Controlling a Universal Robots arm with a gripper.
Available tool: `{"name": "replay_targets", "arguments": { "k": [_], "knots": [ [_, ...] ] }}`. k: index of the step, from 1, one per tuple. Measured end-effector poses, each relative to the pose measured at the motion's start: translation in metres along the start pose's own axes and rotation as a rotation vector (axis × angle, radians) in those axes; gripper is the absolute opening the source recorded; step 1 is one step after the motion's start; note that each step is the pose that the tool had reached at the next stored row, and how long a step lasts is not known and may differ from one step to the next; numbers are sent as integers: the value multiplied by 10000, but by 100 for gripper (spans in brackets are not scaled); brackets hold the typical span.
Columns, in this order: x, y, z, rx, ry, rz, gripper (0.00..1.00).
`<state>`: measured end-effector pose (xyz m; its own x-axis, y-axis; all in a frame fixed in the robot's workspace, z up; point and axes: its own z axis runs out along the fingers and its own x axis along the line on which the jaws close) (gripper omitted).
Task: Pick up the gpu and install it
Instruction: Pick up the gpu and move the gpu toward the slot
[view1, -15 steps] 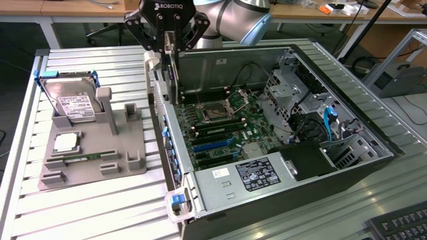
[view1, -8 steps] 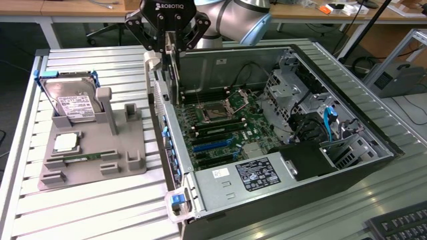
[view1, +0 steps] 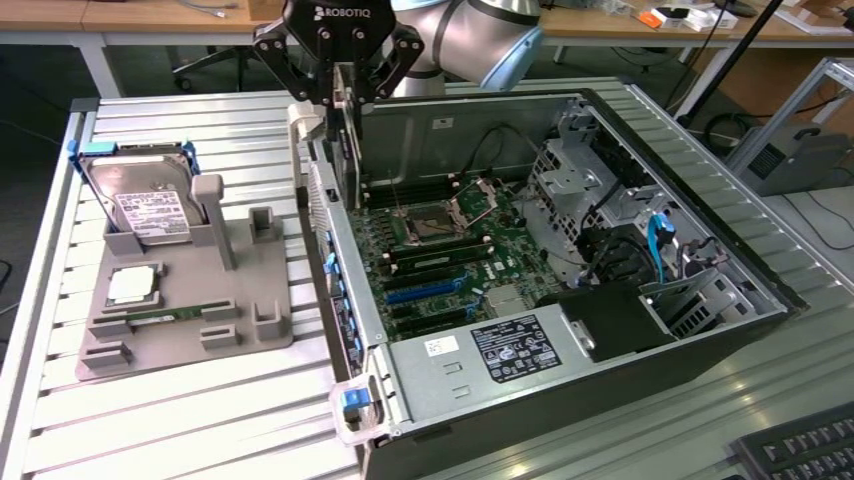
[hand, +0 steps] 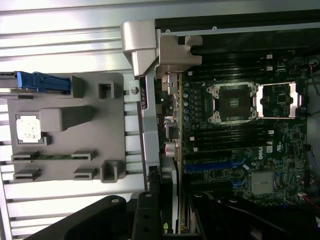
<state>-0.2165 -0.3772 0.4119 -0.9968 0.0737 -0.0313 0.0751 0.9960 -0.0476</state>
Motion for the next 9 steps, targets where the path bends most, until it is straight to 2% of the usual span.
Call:
{"name": "replay_targets", "arguments": {
  "k": [9],
  "knots": [
    [-17,1,2,-1,-1,1,27]
  ]
}}
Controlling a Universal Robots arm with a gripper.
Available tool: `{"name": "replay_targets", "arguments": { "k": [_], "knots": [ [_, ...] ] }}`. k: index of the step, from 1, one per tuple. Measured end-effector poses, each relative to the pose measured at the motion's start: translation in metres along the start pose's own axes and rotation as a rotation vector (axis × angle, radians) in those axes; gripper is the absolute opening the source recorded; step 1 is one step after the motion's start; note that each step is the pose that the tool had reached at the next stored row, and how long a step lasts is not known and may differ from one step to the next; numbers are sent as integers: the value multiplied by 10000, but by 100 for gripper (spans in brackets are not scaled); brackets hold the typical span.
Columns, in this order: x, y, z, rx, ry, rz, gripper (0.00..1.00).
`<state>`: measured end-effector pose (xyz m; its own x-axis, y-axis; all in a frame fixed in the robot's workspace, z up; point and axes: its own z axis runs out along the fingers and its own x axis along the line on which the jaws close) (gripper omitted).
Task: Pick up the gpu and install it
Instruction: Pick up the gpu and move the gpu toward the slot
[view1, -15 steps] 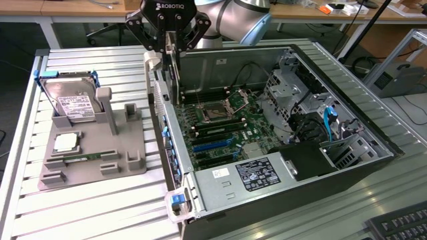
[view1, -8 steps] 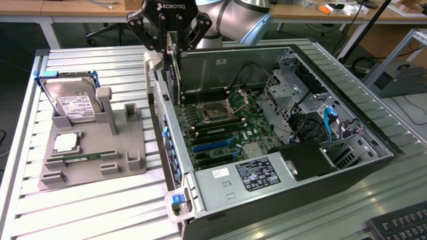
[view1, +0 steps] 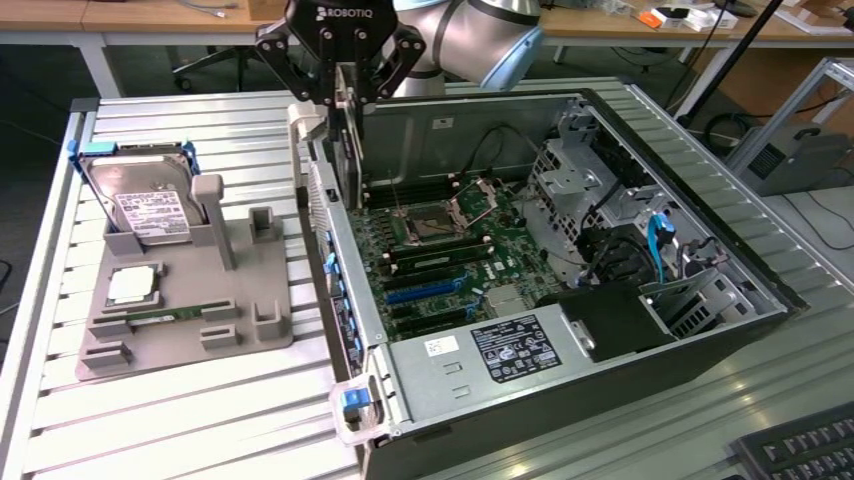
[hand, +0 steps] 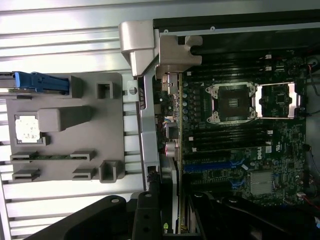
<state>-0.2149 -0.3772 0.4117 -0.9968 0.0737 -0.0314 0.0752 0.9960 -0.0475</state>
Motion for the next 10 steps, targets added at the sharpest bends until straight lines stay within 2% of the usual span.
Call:
{"name": "replay_targets", "arguments": {
  "k": [10],
  "knots": [
    [-24,2,4,0,0,0,27]
  ]
}}
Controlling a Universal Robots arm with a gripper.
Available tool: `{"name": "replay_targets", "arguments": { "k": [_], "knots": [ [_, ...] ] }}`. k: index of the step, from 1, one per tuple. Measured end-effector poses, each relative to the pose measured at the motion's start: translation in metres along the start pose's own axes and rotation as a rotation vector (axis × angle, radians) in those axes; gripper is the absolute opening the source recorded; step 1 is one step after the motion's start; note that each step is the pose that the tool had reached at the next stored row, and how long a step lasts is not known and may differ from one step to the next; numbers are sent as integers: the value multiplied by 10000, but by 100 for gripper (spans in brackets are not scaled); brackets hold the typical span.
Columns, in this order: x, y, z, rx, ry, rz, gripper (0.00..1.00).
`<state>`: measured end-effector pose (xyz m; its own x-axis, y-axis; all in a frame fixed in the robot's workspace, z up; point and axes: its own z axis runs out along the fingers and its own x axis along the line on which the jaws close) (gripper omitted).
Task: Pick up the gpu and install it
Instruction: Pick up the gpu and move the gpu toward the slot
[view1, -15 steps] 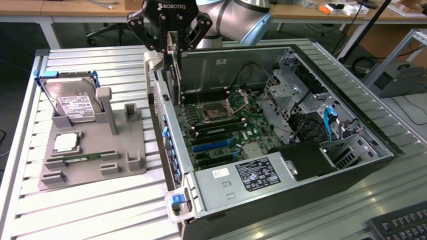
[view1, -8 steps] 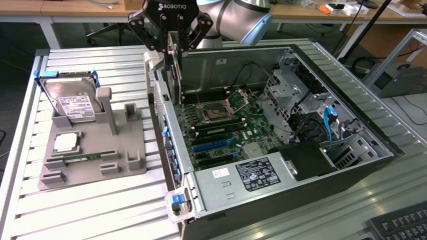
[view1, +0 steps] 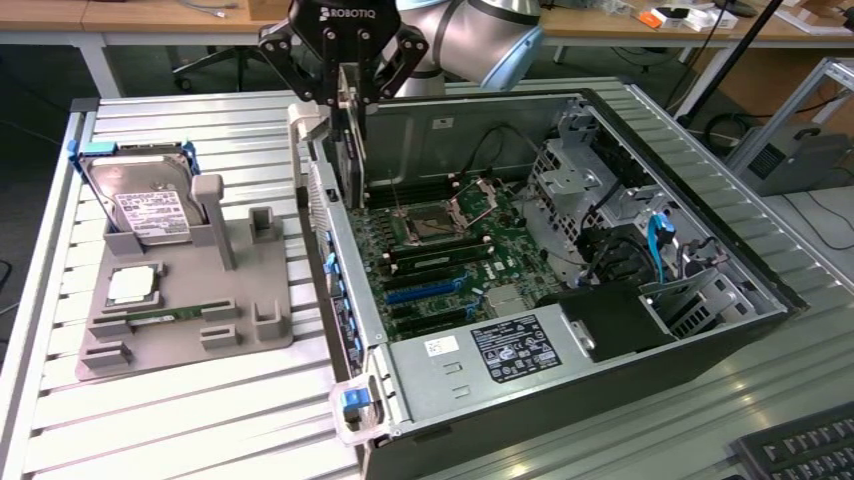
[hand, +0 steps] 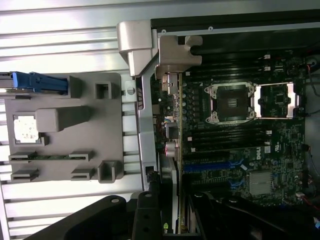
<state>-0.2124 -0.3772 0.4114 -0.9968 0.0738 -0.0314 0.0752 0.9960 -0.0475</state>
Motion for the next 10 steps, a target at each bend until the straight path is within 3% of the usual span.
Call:
{"name": "replay_targets", "arguments": {
  "k": [10],
  "knots": [
    [-50,4,7,0,0,0,27]
  ]
}}
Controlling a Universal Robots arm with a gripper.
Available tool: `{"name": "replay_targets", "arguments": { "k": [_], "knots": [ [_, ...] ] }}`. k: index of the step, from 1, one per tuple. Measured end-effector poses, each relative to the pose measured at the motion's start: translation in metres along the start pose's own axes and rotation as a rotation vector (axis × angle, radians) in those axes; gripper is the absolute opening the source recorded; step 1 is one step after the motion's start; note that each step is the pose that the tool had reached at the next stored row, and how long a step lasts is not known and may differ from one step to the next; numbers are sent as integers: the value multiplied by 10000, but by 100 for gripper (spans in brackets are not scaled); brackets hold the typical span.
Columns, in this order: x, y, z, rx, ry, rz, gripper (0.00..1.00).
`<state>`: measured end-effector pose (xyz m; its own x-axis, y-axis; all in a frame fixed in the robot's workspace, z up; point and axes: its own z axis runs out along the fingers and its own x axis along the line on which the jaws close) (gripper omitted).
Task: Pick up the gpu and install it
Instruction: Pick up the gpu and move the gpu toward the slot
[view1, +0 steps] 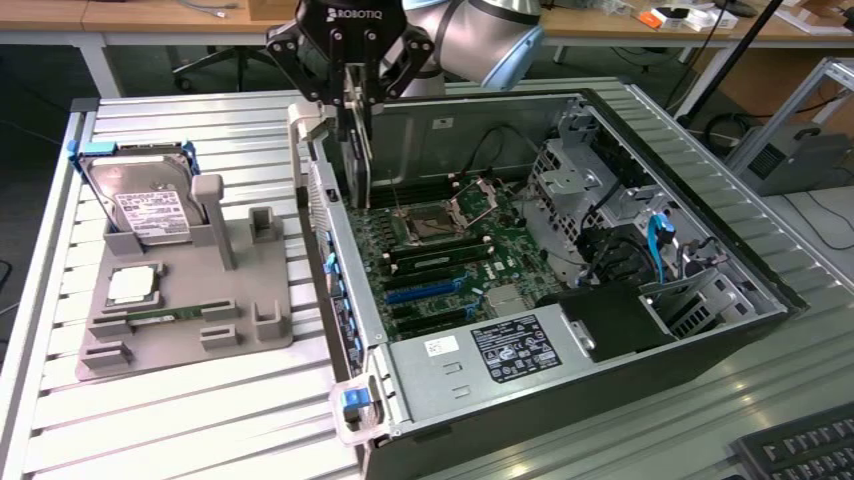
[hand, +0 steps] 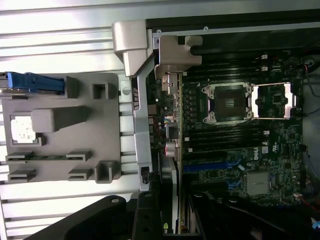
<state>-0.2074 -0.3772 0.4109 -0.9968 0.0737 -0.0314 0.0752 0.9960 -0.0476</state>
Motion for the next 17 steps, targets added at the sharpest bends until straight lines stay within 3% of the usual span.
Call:
{"name": "replay_targets", "arguments": {
  "k": [17],
  "knots": [
    [-40,3,6,6,0,0,27]
  ]
}}
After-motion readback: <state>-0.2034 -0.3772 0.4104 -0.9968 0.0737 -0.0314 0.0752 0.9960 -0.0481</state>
